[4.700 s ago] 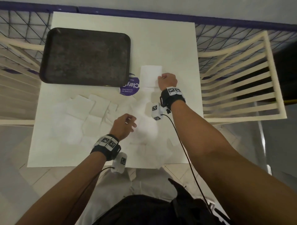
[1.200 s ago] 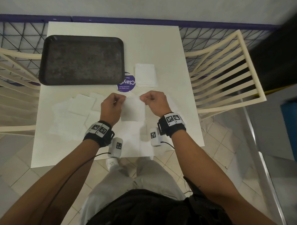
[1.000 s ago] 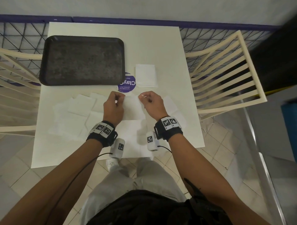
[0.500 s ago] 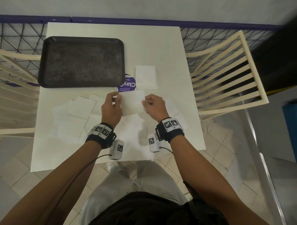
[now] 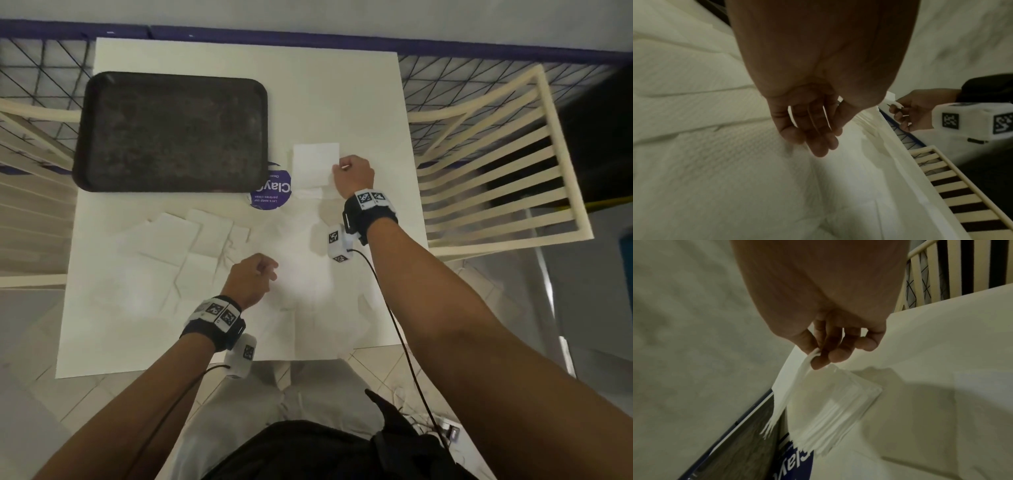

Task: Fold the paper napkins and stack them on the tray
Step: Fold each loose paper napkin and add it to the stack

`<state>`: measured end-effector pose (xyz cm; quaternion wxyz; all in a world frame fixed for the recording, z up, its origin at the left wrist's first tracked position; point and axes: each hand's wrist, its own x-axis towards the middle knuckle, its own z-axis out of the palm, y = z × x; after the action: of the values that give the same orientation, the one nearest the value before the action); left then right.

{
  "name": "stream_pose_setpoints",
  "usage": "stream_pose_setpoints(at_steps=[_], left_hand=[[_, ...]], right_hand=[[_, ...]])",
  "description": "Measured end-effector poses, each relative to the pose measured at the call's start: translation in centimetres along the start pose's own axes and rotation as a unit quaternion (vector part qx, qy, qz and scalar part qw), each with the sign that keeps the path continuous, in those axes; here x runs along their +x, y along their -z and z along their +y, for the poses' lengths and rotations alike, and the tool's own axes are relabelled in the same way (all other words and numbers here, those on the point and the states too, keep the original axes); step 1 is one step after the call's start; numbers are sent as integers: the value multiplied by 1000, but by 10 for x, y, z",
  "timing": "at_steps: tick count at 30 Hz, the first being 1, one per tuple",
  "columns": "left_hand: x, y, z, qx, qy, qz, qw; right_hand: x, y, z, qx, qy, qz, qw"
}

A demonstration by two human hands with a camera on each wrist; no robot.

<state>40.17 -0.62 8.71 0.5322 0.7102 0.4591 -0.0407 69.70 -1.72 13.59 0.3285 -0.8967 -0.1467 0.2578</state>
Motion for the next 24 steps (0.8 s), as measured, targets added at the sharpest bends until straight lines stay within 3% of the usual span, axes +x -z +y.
stream_pose_setpoints(at_steps=[12, 17, 24], left_hand=[[9, -3, -8, 90, 10, 44, 995], [6, -3, -9, 117, 5, 59, 991], [9, -5, -16, 103, 0, 79, 992]], right_hand=[[8, -14, 18, -57, 21, 11, 998], [-19, -8, 31, -4, 41, 46, 998], [-80, -19, 76, 37, 58, -13, 998]])
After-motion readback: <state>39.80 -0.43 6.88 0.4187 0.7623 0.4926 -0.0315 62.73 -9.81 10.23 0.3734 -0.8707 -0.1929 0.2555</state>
